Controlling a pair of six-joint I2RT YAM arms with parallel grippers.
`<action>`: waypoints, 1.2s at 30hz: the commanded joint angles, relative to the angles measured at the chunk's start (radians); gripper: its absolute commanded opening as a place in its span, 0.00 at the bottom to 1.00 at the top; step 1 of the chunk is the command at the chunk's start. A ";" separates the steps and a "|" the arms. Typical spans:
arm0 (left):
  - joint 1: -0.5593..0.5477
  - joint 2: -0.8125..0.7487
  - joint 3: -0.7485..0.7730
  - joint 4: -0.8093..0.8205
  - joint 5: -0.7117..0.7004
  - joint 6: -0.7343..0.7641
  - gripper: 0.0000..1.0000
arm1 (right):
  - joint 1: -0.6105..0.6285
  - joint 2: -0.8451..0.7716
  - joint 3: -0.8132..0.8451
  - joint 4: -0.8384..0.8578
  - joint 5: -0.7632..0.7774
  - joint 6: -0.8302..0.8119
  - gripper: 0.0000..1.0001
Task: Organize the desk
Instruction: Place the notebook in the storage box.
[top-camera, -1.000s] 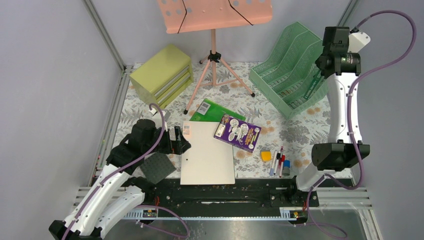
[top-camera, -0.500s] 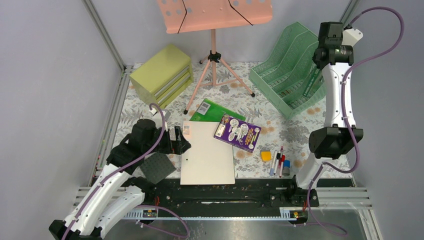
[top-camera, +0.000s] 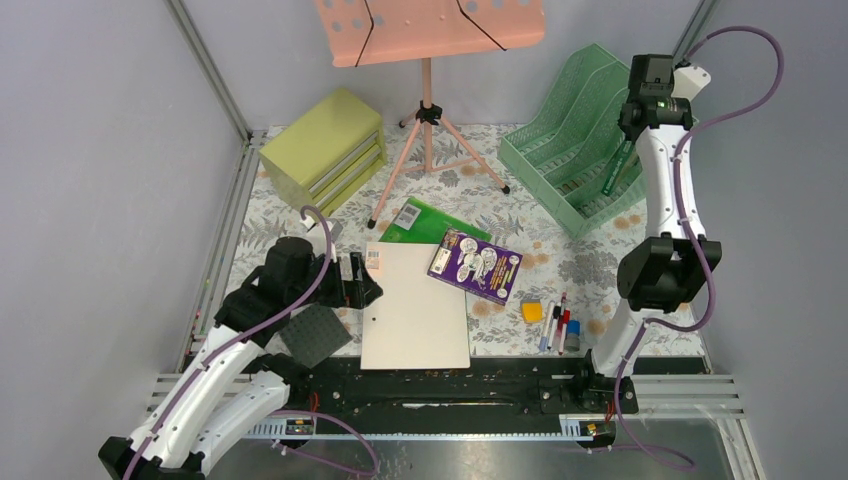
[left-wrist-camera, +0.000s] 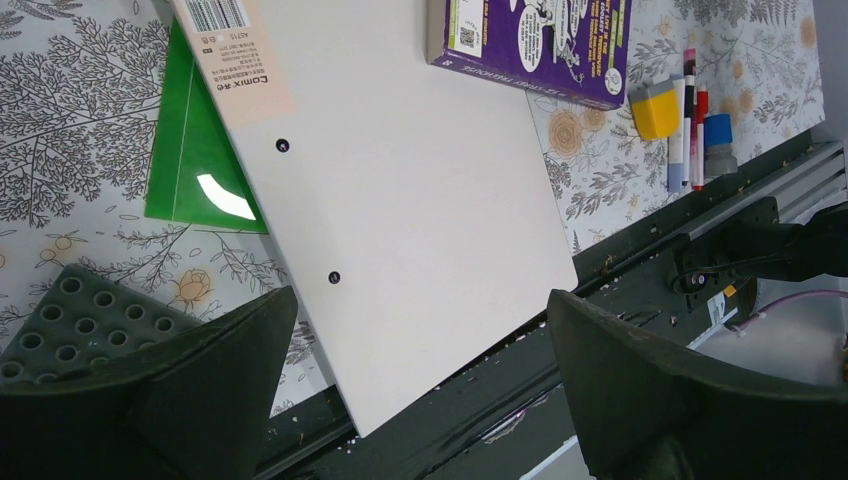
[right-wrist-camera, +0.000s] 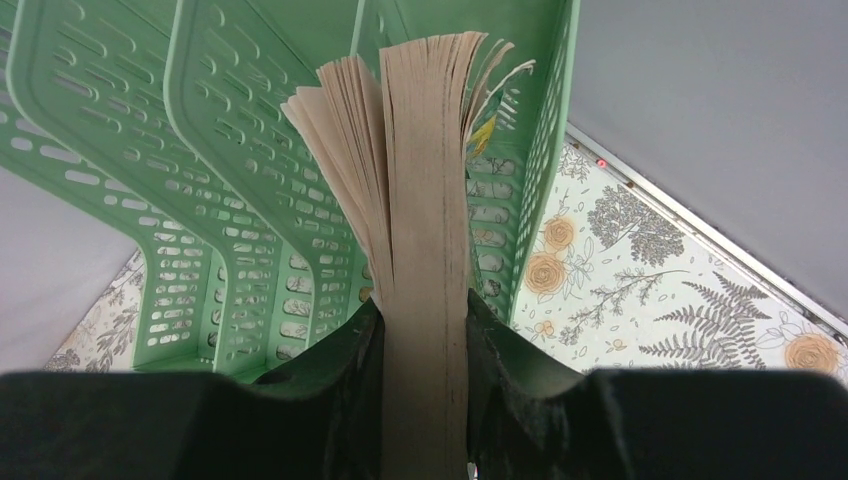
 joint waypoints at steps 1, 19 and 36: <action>0.005 0.007 0.008 0.040 0.017 0.002 0.99 | -0.009 -0.015 -0.005 0.151 -0.035 -0.023 0.00; 0.006 0.012 0.008 0.040 0.014 0.003 0.99 | -0.035 0.070 -0.051 0.224 -0.093 -0.003 0.00; 0.005 0.006 0.009 0.039 0.019 0.003 0.99 | -0.049 0.051 -0.025 0.172 -0.150 0.005 0.88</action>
